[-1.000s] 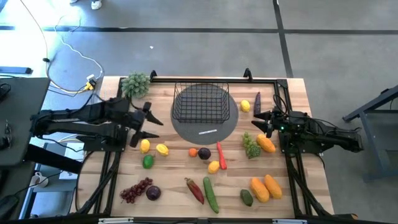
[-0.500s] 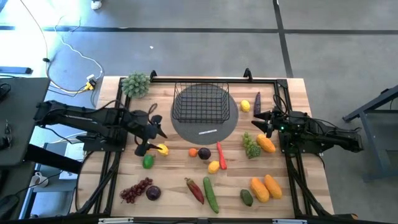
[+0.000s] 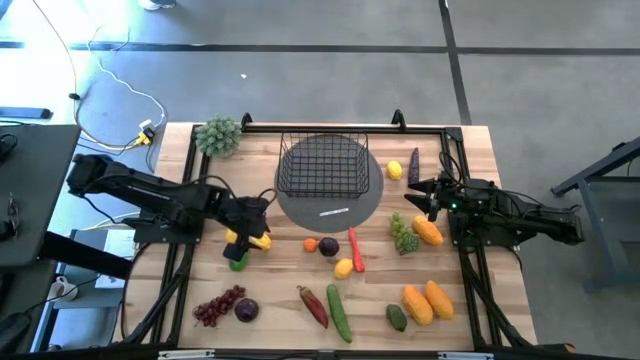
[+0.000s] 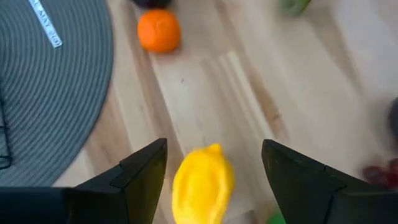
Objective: Build produce basket
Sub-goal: Put the lemon into the black wire basket
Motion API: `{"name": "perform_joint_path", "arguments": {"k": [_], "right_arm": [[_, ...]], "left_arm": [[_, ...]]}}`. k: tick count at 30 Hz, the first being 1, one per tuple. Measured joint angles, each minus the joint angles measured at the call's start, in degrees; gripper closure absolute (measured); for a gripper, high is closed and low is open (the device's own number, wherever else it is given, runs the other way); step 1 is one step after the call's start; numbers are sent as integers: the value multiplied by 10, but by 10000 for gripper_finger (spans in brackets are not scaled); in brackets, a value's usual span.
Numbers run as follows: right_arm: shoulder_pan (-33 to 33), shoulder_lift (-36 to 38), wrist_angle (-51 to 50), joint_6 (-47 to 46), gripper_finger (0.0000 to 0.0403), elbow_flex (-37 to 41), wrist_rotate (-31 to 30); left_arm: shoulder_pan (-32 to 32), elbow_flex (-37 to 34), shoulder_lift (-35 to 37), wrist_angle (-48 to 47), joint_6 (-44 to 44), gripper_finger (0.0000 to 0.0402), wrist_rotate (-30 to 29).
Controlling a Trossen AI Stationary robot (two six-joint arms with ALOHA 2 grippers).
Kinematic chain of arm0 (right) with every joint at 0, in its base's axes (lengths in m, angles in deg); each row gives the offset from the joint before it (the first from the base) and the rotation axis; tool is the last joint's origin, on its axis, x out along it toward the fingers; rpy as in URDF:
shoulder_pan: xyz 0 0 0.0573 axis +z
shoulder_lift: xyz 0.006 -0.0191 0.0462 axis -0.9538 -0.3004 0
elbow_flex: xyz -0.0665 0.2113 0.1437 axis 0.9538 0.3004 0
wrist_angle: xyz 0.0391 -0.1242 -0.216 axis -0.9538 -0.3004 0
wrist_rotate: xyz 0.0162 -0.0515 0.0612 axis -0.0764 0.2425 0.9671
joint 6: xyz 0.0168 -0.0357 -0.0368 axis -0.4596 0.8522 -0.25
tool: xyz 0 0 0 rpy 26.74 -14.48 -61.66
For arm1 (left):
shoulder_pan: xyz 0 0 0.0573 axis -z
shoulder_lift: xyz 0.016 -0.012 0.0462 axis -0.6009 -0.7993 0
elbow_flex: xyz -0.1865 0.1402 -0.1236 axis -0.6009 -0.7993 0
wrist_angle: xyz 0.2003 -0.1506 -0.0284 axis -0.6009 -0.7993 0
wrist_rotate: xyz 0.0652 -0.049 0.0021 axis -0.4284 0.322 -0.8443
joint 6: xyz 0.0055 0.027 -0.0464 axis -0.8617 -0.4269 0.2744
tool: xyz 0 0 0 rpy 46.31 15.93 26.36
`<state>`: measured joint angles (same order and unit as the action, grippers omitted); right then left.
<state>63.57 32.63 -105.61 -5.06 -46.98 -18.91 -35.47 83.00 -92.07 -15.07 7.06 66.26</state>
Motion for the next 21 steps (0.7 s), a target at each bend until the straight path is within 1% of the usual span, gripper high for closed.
{"name": "perform_joint_path", "arguments": {"k": [2,8,15,21], "right_arm": [[0,0,0,0,139,0,0],[0,0,0,0,139,0,0],[0,0,0,0,139,0,0],[0,0,0,0,139,0,0]], "left_arm": [[4,0,-13,-1,-1,151,-11],[13,0,-46,-18,-1,151,-18],[17,0,-71,-32,0,151,-61],[16,0,-90,-48,0,151,-62]]}}
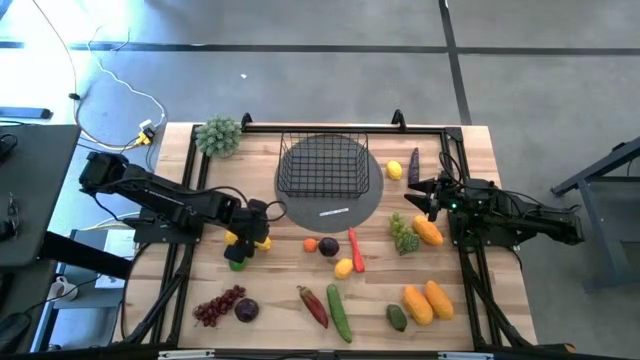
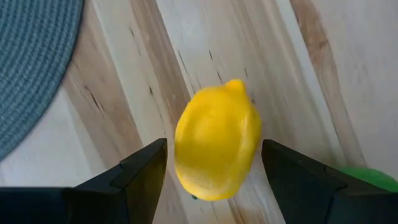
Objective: Build produce basket
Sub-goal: Put the lemon into the black wire basket
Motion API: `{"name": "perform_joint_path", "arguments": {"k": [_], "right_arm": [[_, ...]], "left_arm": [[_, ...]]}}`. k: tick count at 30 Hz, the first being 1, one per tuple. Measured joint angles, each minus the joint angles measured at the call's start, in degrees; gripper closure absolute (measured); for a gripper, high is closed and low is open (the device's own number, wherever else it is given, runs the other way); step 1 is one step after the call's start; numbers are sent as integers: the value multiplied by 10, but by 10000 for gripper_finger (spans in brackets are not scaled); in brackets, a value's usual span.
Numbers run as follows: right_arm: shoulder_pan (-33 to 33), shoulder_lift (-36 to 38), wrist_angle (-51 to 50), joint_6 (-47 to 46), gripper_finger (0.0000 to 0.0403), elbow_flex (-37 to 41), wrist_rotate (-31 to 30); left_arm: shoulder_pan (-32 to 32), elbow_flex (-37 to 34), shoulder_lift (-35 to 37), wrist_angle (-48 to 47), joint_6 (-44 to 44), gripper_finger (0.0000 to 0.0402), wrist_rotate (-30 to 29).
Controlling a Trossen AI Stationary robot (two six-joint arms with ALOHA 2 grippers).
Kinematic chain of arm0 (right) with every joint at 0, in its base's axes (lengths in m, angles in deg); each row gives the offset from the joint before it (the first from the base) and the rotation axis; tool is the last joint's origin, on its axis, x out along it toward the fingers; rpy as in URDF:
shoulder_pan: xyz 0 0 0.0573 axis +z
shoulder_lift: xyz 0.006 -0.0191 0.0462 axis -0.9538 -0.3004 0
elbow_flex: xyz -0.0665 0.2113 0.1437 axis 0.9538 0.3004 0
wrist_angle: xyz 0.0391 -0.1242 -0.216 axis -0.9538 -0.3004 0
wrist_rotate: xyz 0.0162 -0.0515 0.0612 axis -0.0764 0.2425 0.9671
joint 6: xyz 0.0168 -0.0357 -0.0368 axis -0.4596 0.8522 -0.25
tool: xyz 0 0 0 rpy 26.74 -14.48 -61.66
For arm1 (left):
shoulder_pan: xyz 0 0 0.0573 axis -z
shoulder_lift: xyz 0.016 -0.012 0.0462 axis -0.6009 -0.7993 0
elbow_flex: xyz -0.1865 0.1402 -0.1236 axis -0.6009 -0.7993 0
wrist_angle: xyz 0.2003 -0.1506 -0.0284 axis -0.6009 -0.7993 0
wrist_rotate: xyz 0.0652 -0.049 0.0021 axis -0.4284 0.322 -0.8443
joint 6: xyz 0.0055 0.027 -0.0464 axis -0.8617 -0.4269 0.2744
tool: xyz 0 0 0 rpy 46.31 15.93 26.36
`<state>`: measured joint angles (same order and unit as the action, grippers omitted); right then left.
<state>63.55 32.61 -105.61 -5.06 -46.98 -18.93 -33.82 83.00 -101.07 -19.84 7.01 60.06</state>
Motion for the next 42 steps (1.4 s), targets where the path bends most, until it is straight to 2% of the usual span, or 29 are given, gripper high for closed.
{"name": "perform_joint_path", "arguments": {"k": [18,22,32,42], "right_arm": [[0,0,0,0,139,0,0],[0,0,0,0,139,0,0],[0,0,0,0,139,0,0],[0,0,0,0,139,0,0]], "left_arm": [[0,0,-53,3,0,155,0],[0,0,-54,3,0,180,0],[-1,0,-53,1,0,285,0],[-2,29,-53,-27,-23,288,-1]]}}
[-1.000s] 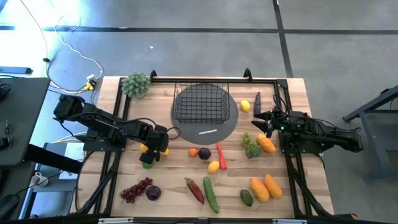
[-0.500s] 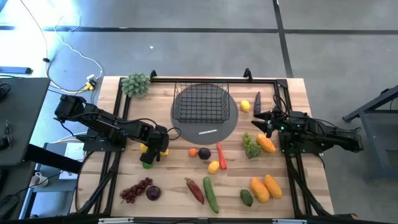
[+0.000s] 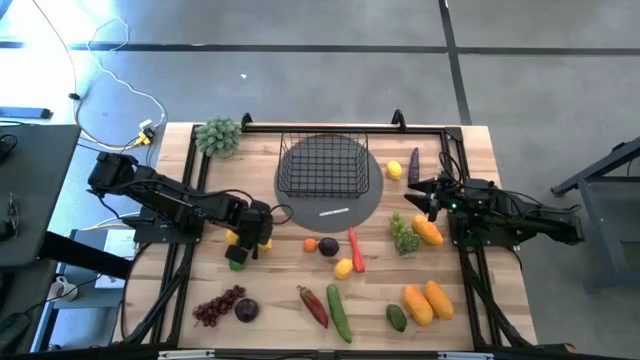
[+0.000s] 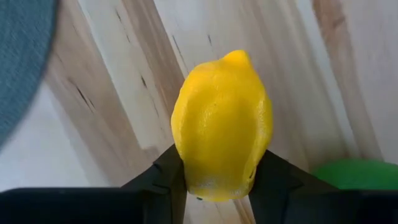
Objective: Build produce basket
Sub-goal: Put the lemon into the black wire basket
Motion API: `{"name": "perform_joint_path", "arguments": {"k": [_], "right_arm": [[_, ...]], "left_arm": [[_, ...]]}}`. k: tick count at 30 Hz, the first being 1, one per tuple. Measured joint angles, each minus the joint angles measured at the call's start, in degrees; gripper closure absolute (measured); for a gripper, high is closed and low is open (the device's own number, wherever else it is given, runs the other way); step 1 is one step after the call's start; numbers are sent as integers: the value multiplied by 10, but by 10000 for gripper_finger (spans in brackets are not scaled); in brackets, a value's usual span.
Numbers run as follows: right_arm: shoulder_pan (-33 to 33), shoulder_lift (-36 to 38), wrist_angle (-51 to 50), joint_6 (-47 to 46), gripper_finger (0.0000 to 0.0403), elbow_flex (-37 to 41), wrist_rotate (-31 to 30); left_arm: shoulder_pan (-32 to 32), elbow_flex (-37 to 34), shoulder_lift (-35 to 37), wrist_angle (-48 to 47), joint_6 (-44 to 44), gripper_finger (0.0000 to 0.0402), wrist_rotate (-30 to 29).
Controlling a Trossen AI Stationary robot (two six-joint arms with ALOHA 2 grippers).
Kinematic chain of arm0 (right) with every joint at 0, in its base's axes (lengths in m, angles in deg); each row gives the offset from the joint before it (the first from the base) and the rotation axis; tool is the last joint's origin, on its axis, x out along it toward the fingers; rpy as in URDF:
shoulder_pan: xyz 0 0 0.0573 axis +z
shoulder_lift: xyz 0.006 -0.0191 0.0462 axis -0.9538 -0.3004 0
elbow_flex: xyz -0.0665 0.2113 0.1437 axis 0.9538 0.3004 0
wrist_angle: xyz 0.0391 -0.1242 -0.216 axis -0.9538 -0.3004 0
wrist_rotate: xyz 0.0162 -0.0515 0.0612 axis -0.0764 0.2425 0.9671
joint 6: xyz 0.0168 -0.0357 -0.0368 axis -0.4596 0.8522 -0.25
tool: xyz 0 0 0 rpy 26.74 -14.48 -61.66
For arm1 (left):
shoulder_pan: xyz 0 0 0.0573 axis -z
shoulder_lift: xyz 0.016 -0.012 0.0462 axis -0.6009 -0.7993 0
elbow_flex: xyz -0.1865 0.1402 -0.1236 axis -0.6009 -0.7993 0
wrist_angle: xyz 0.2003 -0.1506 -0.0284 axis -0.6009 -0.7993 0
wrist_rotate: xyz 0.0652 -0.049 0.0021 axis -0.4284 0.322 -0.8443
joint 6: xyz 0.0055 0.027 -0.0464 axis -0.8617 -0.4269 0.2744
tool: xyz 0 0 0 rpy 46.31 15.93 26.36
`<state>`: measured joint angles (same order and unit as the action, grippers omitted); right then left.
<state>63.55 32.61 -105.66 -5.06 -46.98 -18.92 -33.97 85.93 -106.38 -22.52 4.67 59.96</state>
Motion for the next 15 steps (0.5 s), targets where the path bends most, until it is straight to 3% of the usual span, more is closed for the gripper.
{"name": "perform_joint_path", "arguments": {"k": [15], "right_arm": [[0,0,0,0,139,0,0]], "left_arm": [[-75,111,0,-22,-82,291,-47]]}}
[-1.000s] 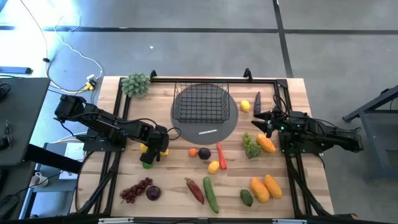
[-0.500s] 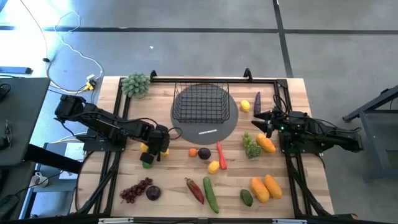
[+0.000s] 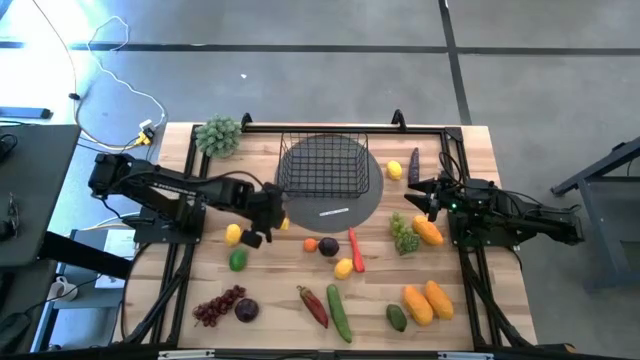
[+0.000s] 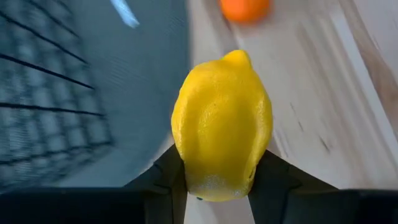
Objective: Build produce basket
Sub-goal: Put the lemon into the black wire basket
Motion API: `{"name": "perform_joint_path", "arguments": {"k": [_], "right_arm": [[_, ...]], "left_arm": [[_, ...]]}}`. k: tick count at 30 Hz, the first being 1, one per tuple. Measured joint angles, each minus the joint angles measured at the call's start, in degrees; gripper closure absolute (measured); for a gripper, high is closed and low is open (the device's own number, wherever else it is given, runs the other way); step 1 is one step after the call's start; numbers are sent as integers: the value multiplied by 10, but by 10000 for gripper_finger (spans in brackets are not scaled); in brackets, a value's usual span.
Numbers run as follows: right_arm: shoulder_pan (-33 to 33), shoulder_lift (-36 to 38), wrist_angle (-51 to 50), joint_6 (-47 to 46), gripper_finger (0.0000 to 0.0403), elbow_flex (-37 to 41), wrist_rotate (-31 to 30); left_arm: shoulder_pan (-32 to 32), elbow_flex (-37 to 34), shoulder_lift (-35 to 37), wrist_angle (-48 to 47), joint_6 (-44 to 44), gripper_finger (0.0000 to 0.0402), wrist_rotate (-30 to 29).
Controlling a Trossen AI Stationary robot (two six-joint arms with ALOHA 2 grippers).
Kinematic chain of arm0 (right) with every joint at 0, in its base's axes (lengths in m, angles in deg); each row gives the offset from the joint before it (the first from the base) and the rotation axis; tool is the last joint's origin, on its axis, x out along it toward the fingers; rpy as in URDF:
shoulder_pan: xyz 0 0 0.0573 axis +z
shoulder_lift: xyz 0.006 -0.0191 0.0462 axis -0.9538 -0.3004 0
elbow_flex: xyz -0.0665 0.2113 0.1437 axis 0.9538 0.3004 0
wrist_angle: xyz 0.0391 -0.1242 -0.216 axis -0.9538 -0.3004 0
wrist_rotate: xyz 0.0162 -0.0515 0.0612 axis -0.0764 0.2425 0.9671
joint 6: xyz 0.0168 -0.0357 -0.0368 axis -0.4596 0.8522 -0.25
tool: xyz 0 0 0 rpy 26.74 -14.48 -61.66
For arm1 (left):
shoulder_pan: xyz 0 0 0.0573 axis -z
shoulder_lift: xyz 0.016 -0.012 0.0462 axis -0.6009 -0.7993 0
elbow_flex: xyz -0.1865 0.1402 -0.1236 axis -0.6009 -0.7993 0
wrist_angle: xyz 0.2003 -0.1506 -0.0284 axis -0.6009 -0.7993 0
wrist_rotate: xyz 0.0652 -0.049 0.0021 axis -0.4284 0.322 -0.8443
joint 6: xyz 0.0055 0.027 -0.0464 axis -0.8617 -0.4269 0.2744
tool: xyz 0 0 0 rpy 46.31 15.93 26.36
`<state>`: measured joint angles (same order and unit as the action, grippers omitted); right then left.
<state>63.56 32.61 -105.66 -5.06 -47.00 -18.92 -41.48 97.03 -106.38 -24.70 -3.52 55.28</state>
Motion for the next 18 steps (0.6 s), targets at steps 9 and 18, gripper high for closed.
{"name": "perform_joint_path", "arguments": {"k": [9,18], "right_arm": [[0,0,0,0,139,0,0],[0,0,0,0,139,0,0]], "left_arm": [[-56,101,0,-2,12,292,0],[-105,185,0,-10,31,292,-4]]}}
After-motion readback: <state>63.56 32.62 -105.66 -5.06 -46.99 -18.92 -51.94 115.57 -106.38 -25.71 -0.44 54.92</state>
